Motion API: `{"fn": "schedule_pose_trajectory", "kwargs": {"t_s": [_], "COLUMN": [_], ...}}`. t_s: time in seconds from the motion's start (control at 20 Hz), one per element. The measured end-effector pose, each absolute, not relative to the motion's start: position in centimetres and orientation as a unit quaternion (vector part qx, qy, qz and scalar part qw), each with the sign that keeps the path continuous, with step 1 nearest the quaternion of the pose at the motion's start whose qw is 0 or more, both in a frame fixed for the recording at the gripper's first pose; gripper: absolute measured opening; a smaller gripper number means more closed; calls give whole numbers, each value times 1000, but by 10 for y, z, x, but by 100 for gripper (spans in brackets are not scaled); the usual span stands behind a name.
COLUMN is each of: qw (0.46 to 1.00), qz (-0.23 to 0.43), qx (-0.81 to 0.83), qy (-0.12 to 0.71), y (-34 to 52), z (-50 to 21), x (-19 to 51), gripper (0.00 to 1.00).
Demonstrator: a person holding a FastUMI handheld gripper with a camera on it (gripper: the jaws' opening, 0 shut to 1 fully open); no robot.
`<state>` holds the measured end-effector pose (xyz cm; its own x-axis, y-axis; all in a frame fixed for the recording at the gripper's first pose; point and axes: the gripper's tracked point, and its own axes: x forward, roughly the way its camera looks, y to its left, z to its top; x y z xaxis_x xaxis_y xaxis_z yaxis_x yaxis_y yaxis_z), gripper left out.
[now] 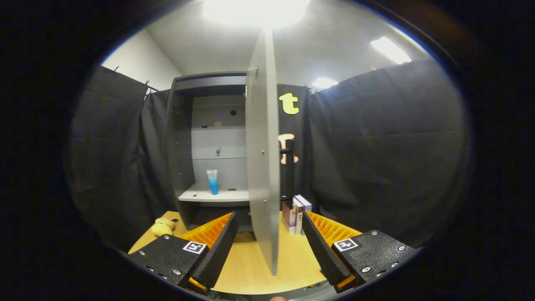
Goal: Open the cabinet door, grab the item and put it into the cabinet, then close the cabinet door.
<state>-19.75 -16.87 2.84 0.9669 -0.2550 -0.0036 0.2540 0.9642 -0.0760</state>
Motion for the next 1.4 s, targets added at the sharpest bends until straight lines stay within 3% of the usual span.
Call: {"fn": "schedule_pose_trajectory", "kwargs": {"t_s": [0.15, 0.45, 0.65, 0.85, 1.05, 1.4], "qw": [985, 987, 993, 987, 995, 1000], "qz": [-163, -160, -113, -128, -95, -19], "qx": [-50, -7, -26, -97, -5, 6], "qy": [2, 17, 20, 15, 28, 25], "y": [-227, -295, -271, -259, -231, -146], "z": [36, 34, 34, 41, 30, 23], "x": [-200, -146, -117, -118, -118, -101], "gripper": [94, 95, 95, 92, 92, 92]}}
